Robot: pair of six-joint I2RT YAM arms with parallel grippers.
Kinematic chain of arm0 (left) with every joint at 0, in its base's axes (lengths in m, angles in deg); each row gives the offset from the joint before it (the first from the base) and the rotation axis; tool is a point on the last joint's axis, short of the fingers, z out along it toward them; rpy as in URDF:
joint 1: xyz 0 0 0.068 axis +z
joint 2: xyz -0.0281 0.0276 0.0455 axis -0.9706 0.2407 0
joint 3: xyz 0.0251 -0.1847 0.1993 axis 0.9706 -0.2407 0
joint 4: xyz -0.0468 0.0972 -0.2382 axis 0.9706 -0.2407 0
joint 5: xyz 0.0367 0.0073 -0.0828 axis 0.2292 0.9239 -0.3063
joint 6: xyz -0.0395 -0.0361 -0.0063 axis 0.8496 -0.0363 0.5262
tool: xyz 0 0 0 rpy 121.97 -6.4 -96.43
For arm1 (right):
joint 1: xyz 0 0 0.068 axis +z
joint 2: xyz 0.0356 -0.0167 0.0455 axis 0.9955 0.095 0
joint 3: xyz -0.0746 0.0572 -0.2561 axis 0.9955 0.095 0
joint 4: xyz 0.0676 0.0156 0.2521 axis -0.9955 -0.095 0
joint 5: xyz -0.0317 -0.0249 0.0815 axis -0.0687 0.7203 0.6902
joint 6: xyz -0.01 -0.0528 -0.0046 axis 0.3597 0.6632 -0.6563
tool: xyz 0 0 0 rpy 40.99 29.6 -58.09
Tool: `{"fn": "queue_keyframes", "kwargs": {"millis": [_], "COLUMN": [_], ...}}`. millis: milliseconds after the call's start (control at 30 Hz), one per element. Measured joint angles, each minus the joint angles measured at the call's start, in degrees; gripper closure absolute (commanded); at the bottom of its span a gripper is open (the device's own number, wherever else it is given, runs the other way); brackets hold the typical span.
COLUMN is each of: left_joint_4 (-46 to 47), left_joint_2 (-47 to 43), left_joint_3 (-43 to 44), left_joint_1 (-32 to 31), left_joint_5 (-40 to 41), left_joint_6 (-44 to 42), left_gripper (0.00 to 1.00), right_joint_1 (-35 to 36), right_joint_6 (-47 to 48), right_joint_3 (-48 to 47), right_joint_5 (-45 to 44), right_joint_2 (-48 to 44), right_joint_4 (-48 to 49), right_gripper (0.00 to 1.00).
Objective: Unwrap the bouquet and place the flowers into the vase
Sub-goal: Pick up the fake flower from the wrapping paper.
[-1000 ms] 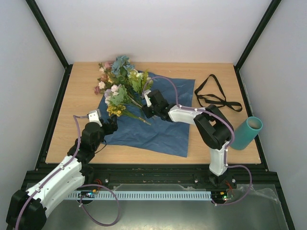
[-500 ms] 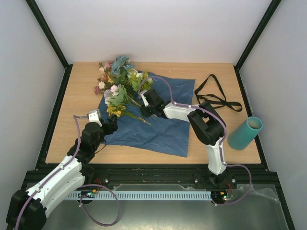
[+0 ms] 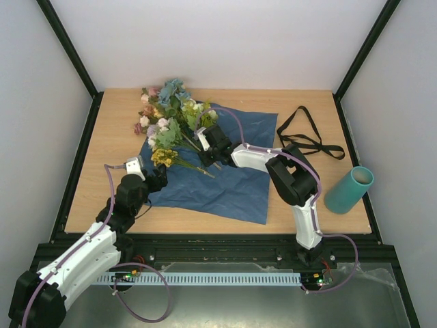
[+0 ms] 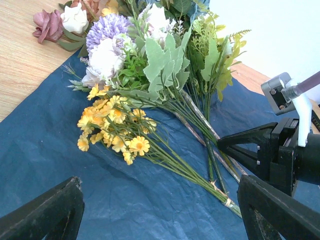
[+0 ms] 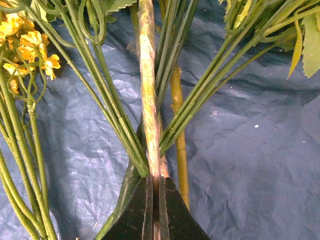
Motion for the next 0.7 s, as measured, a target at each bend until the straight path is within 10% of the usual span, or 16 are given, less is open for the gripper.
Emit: {"fn": "queue_keyframes", "kwargs": {"millis": [700], "left_joint_4": [0.1], "left_joint_2": [1.1], "left_joint_3": [0.0], "left_joint_1": [0.0], "left_joint_5": [-1.1], "left_joint_6": [0.2], "left_gripper": [0.15], "right_joint_1": [0.0], "right_joint_6": [-0.8], "right_joint_3": [-2.3], "right_joint_5": [2.4], "right_joint_2": [-0.5], "right_joint_4": [-1.5], "right_gripper": [0.99]}}
